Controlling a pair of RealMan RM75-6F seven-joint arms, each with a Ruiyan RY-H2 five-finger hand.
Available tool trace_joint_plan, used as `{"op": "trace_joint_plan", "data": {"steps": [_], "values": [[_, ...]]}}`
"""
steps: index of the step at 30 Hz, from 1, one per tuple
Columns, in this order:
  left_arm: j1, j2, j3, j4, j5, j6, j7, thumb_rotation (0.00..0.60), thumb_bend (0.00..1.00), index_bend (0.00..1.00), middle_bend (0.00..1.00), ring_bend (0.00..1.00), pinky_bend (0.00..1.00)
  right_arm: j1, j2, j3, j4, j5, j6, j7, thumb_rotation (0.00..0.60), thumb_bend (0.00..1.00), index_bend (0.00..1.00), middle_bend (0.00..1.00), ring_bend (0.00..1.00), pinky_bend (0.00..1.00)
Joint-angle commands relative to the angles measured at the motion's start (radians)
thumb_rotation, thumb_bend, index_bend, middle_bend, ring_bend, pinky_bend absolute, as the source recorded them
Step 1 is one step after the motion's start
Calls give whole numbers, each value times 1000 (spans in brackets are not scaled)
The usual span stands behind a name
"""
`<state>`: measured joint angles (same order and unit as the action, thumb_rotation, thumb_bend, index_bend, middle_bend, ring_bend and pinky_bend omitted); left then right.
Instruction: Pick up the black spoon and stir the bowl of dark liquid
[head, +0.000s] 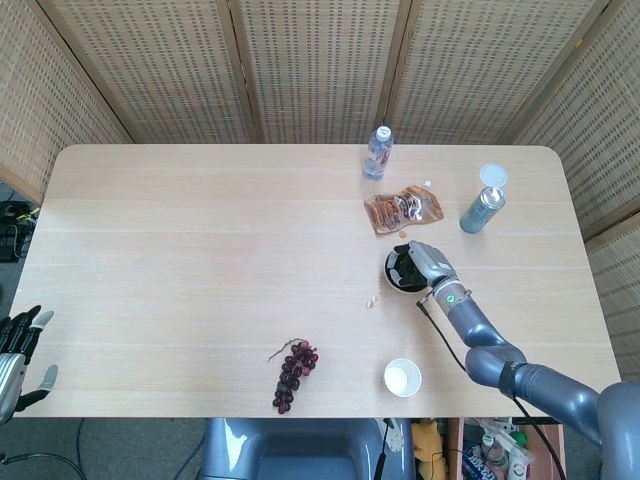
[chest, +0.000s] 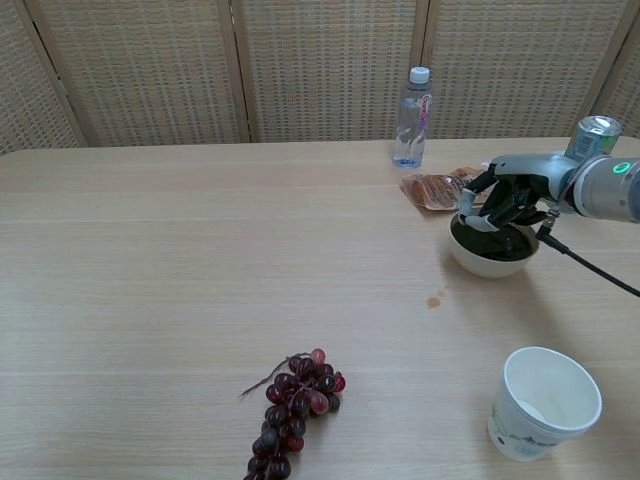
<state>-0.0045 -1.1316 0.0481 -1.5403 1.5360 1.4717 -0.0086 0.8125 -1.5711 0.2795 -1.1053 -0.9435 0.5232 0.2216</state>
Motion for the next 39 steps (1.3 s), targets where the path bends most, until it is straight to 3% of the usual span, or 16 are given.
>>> {"op": "trace_joint_plan", "data": {"steps": [1, 11, 29, 39], "values": [[0, 2, 0, -4, -3, -1, 4, 600, 440, 0, 0, 0, 0, 14, -13, 8, 36, 5, -14, 4, 600, 979, 838, 987, 1000, 1000], [7, 3, 2, -8, -11, -1, 9, 600, 440, 0, 0, 0, 0, 52, -50, 25, 98, -12, -39, 14, 600, 979, 839, 987, 1000, 1000], [3, -2, 2, -1, -3, -4, 1, 600, 440, 0, 0, 0, 0, 4, 3, -15, -3, -40, -2, 0, 600, 987, 842, 987, 1000, 1000], [2, 2, 0, -15, -8, -5, 18, 600, 440, 0, 0, 0, 0, 23, -13, -2, 69, -24, -23, 5, 600, 987, 842, 987, 1000, 1000]]}}
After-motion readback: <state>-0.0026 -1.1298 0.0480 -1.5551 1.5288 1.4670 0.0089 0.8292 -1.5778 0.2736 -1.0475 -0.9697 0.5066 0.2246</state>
